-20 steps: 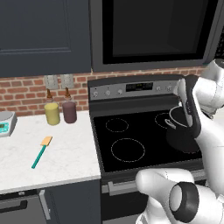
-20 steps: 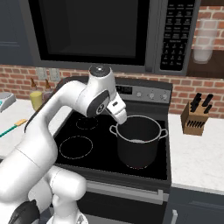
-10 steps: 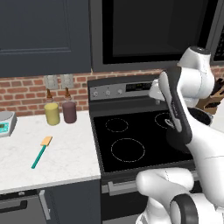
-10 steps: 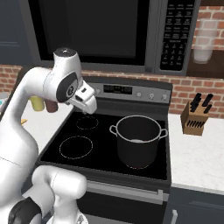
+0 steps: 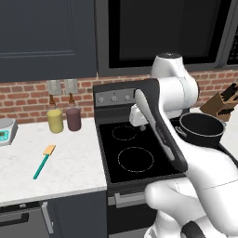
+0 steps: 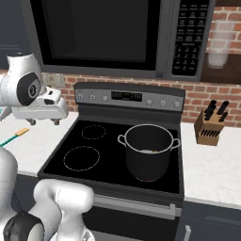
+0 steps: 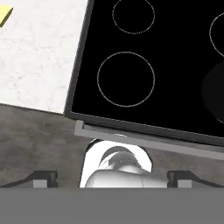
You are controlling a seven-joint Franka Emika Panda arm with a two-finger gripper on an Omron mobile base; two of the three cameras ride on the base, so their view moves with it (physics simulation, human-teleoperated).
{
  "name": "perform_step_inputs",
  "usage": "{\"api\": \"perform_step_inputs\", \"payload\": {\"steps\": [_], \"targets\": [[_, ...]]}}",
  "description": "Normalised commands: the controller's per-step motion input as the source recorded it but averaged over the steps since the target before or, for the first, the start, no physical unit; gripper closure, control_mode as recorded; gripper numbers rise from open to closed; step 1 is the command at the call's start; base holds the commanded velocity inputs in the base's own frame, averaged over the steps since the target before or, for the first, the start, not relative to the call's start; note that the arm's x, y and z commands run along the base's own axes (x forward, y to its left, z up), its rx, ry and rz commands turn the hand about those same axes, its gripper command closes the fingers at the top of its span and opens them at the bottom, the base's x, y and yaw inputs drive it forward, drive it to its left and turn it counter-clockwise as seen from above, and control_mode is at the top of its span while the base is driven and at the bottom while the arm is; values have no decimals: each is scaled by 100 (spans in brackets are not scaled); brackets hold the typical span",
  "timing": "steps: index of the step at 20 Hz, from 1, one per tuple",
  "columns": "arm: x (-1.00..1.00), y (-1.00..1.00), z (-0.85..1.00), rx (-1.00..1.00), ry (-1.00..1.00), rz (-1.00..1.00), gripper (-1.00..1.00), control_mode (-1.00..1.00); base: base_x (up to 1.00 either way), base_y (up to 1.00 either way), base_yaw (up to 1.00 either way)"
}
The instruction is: Put the cucumber and tomato in the pot. Retrieve the spatula and lightly stir the vegetables in the pot.
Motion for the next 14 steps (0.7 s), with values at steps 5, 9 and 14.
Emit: {"api": "perform_step_inputs", "payload": {"steps": [5,9,14], "targets": [[-48,100,-23,-25,0,62,-100,-100,0,0,0],[-35,100,-20,-23,0,65,-100,-100,0,0,0],[-6,100,-9,-18,0,61,-100,-100,0,0,0]]}}
